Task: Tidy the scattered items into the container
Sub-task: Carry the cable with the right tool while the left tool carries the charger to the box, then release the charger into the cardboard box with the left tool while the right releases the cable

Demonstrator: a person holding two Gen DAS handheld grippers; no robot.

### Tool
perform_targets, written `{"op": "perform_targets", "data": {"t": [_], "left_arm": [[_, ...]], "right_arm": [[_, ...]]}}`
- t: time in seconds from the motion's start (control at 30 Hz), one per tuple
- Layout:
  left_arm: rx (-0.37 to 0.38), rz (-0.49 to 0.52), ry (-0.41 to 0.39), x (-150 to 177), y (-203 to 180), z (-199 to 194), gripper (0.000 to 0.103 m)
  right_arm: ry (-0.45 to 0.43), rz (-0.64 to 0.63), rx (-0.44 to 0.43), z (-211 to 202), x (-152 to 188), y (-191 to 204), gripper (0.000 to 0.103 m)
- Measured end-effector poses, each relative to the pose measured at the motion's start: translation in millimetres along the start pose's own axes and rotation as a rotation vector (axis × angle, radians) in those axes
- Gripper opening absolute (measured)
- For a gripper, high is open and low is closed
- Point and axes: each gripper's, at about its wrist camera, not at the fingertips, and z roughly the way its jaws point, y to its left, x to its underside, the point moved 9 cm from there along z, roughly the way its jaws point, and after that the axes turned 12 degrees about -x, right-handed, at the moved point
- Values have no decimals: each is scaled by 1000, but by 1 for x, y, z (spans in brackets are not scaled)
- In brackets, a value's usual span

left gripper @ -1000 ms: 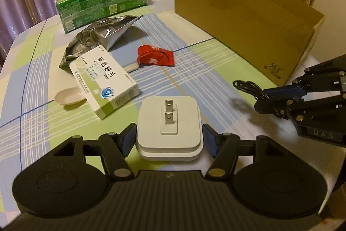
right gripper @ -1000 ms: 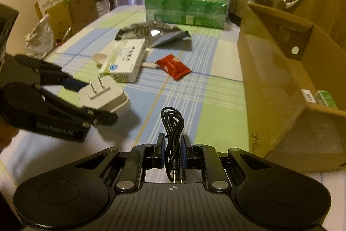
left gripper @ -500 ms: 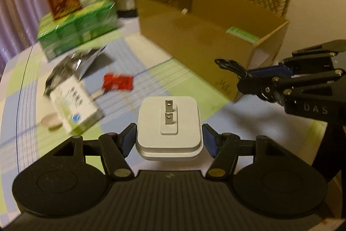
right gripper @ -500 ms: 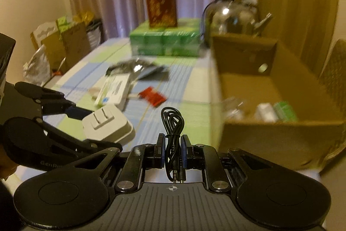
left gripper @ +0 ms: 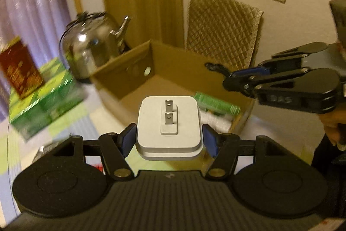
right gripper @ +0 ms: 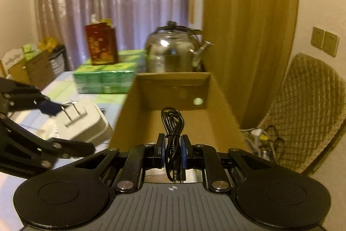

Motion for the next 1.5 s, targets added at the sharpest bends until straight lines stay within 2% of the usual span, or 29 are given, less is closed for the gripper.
{"op": "perform_targets", "data": {"t": [0.2, 0.43, 0.63, 1.03, 1.23, 1.5], "left_arm": [[24, 85, 0, -28, -25, 43, 60], [56, 124, 51, -23, -35, 86, 60], [53, 183, 91, -13, -40, 108, 60], [71, 212, 132, -4, -48, 123, 60], [59, 209, 111, -6, -43, 120, 60], [23, 161, 56, -16, -19, 91, 60]], "right_arm": [[73, -3, 10, 24, 6, -37, 11], [121, -2, -7, 47, 19, -52, 11], [142, -8, -13, 56, 24, -59, 11], [173, 0, -33, 65, 29, -65, 11], [179, 5, -35, 64, 31, -64, 11], [183, 11, -52, 67, 28, -57, 11]]}}
